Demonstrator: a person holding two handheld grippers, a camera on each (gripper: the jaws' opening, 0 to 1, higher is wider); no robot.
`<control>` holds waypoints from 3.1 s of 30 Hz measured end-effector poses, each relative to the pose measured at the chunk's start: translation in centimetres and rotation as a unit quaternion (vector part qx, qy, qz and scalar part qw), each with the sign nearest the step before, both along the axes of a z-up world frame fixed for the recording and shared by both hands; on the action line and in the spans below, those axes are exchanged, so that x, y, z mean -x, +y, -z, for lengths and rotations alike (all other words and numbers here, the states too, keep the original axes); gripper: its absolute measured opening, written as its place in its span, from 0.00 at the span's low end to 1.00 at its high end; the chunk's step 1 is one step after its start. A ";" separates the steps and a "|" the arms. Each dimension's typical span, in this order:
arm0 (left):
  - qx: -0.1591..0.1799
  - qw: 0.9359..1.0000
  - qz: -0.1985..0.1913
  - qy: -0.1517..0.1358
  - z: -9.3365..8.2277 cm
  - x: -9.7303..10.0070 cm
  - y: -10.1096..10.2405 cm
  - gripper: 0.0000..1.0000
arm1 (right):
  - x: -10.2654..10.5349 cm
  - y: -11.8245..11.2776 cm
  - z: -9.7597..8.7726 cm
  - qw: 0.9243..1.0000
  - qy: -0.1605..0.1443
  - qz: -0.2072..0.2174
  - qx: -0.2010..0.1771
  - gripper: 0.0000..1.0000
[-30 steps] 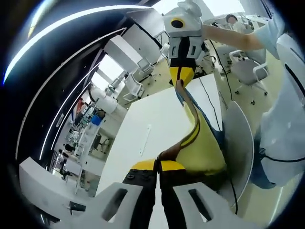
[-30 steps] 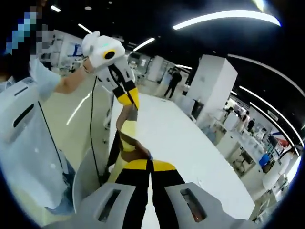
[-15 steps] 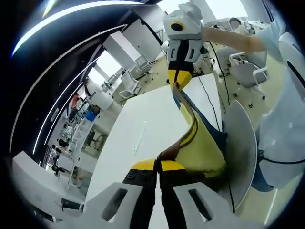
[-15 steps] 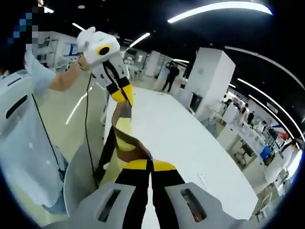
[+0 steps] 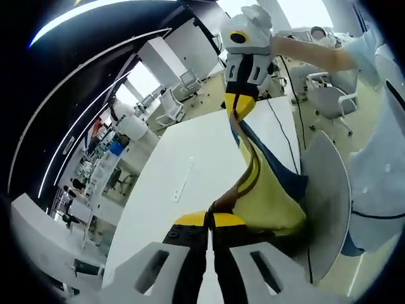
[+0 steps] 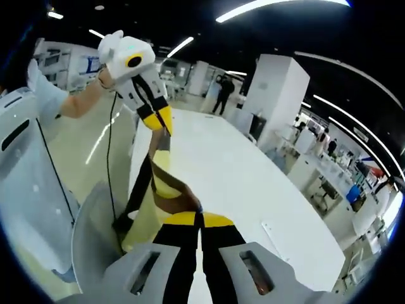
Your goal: Fold the garment on the visible template until the final outline fits inside the template.
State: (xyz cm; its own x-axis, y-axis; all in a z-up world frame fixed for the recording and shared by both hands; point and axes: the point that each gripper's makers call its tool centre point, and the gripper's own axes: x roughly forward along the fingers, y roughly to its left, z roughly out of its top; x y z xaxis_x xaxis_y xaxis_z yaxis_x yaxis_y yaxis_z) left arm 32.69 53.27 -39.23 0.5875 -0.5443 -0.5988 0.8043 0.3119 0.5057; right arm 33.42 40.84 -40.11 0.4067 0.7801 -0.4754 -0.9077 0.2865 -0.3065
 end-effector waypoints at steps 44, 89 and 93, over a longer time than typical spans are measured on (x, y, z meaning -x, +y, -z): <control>0.020 0.993 -0.070 0.089 10.0 -14.1 1.3 0.00 | -14.0 -0.8 9.0 0.994 0.073 0.075 0.021 0.01; 0.065 0.974 -0.167 0.139 20.1 -24.3 1.5 0.00 | -25.2 -0.9 19.6 0.976 0.090 0.193 0.040 0.01; 0.068 0.972 -0.179 0.134 21.7 -24.7 1.4 0.00 | -26.3 -1.1 20.6 0.973 0.094 0.206 0.033 0.01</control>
